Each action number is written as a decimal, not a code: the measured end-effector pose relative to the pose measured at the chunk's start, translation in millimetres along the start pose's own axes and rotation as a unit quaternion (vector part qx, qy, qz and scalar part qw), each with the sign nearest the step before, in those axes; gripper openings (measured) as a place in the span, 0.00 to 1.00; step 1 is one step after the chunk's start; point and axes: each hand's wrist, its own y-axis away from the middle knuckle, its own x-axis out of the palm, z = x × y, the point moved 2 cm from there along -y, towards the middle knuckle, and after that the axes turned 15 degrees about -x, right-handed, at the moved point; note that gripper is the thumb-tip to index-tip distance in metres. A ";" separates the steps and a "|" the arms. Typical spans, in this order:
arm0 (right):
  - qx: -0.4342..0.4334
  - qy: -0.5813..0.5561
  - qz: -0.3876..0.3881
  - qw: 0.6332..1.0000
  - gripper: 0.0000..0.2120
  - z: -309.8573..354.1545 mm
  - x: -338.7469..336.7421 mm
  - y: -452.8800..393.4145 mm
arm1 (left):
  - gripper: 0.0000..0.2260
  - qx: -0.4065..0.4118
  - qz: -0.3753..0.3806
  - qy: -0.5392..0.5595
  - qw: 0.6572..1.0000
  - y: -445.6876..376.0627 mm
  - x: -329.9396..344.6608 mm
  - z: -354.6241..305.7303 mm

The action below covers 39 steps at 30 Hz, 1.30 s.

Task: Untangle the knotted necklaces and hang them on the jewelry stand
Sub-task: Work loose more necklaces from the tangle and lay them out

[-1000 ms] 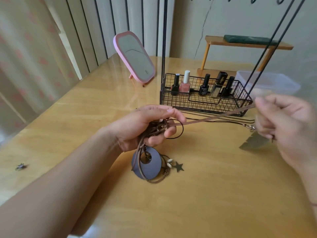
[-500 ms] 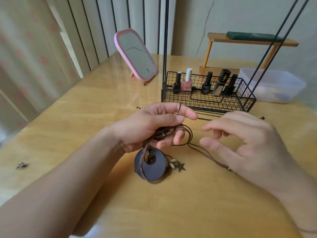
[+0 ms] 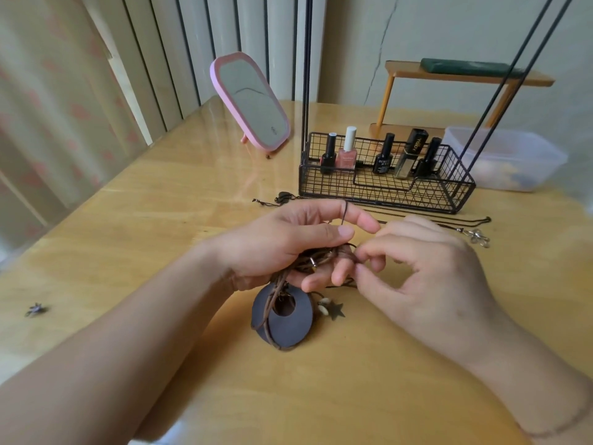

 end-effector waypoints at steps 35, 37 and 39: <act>0.113 -0.476 -0.110 0.865 0.08 -10.5 -23.5 -4.6 | 0.15 -0.039 -0.021 0.106 0.993 -8.1 -10.6 10.1; 0.098 -0.552 -0.117 0.820 0.08 -12.4 -22.3 -3.6 | 0.15 -0.043 -0.028 0.105 0.993 -8.5 -9.7 10.4; 0.074 -0.638 -0.117 0.758 0.08 -15.4 -22.4 -4.8 | 0.16 -0.049 -0.028 0.107 0.993 -9.1 -9.1 10.6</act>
